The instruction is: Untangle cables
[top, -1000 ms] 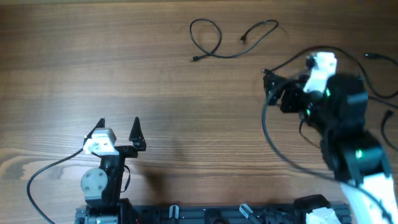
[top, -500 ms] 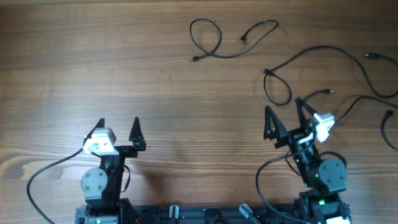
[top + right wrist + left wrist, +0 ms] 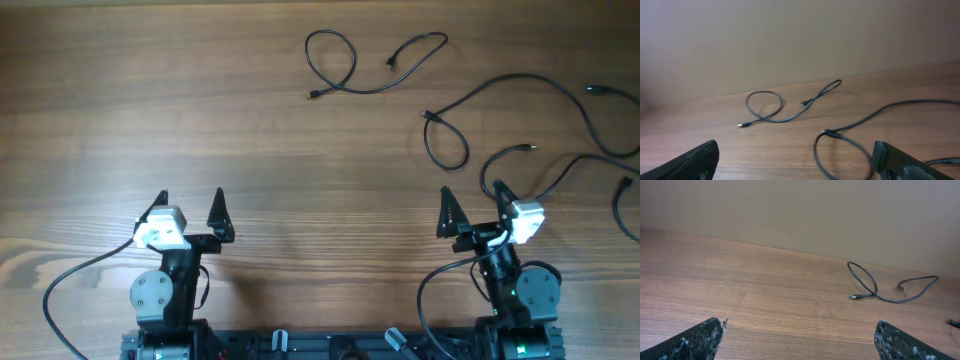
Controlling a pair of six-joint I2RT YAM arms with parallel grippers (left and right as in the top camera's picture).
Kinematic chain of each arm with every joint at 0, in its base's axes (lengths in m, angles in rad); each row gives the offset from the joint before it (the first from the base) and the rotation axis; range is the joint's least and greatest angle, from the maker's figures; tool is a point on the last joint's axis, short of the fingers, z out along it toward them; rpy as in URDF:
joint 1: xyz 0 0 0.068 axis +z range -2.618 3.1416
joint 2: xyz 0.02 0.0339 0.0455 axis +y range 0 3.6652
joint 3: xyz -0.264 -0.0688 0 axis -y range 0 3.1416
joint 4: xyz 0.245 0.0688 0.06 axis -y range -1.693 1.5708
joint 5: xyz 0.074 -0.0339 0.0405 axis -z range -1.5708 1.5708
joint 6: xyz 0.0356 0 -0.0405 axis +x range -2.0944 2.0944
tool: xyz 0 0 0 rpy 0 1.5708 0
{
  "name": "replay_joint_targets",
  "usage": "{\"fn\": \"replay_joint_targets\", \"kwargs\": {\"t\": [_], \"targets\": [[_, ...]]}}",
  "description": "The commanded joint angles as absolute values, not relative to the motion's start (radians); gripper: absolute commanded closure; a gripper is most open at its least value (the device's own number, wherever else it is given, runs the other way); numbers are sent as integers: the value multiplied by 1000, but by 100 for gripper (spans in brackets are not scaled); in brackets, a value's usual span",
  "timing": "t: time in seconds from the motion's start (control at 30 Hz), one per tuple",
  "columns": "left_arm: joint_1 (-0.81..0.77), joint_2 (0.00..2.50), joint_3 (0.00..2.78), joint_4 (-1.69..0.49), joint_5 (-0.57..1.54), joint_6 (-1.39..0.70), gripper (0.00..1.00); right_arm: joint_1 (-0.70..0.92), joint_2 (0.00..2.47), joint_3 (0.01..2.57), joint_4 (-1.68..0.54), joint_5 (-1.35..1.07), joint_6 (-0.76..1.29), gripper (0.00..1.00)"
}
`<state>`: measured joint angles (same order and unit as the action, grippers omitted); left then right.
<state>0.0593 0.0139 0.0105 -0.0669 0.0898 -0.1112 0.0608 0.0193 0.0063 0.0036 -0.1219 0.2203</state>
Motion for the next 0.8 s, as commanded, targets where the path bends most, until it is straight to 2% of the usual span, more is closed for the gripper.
{"fn": "replay_joint_targets", "kwargs": {"t": [0.0,0.13,0.33,0.77], "targets": [[64,6,6,-72,77,-121,0,39,3,5,4,-114,81,0],[64,6,6,-72,77,-121,0,16,3,5,2,-111,69,0],[64,6,6,-72,77,-120,0,-28,3,5,1,-99,163,0],[64,6,6,-72,77,-120,0,-34,4,5,4,-101,157,0]]}}
